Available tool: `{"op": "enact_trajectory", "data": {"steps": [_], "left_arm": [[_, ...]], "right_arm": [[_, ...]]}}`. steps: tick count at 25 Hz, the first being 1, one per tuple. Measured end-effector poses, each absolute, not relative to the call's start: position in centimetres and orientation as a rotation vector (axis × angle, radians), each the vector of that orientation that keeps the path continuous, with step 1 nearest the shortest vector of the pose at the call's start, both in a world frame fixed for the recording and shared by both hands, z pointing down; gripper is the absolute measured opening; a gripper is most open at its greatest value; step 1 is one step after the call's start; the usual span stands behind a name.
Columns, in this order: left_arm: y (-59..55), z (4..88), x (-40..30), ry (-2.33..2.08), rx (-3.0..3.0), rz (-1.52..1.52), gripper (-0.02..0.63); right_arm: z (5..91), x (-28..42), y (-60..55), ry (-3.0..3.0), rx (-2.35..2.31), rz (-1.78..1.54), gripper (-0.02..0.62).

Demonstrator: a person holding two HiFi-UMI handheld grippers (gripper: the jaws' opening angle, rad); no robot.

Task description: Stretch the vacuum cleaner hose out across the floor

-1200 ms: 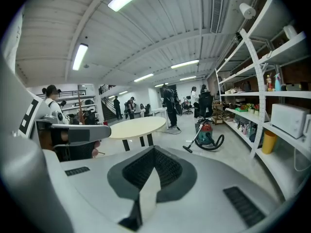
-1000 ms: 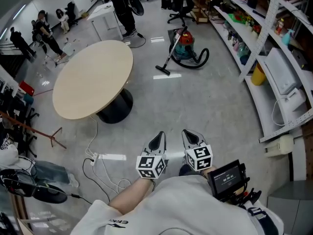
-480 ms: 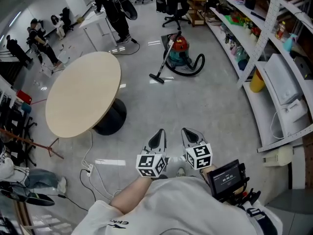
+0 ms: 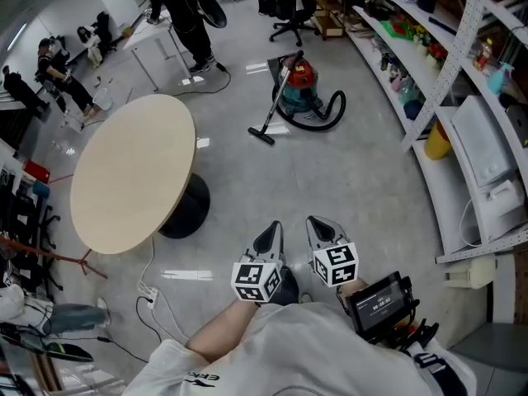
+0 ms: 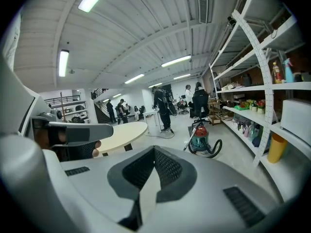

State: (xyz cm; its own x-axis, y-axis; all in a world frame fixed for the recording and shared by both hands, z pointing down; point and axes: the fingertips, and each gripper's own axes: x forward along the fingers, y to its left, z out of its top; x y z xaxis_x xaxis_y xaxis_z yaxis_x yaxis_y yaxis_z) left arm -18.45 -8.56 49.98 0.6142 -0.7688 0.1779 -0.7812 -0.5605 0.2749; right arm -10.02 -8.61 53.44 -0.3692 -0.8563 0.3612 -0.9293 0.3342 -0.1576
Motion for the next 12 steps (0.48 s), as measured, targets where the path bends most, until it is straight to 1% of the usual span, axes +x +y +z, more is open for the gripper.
{"op": "enact_trajectory", "data": {"steps": [7, 12], "left_arm": [[-18.0, 49.5, -18.4, -1.219, 2.535, 0.017, 0.002], [-25.0, 48.5, -20.2, -1.191, 2.565, -0.006, 0.002]], "right_arm": [[52.9, -10.0, -17.3, -2.354, 1.644, 0.472, -0.002], [51.5, -11.3, -24.4, -2.338, 1.68, 0.45, -0.002]]}}
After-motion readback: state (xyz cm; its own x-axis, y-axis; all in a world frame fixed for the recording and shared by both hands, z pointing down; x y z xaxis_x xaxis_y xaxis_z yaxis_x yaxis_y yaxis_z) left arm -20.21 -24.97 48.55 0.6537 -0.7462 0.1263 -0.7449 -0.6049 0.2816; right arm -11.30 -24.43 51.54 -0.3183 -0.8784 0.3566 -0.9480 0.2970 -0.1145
